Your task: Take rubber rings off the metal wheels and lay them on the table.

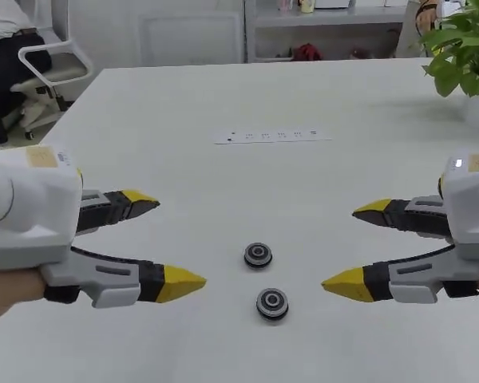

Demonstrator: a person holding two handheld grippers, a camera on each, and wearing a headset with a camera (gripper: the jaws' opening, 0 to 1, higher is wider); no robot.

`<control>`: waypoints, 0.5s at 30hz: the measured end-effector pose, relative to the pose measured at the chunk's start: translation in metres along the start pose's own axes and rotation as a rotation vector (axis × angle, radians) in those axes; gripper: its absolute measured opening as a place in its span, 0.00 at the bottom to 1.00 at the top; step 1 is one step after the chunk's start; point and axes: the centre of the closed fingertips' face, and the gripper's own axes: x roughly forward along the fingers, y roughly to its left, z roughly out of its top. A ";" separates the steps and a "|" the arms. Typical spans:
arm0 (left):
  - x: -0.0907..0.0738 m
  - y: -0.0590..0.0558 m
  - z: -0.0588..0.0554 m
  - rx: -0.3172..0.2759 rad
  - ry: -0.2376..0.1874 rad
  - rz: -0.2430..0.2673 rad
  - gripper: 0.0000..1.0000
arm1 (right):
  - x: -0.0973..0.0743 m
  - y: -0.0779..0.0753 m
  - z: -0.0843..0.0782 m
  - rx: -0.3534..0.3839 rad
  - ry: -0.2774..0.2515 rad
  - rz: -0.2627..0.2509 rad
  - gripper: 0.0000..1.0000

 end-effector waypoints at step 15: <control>0.021 -0.002 0.009 0.018 -0.015 -0.047 0.64 | 0.014 0.000 0.003 0.028 -0.012 0.039 0.53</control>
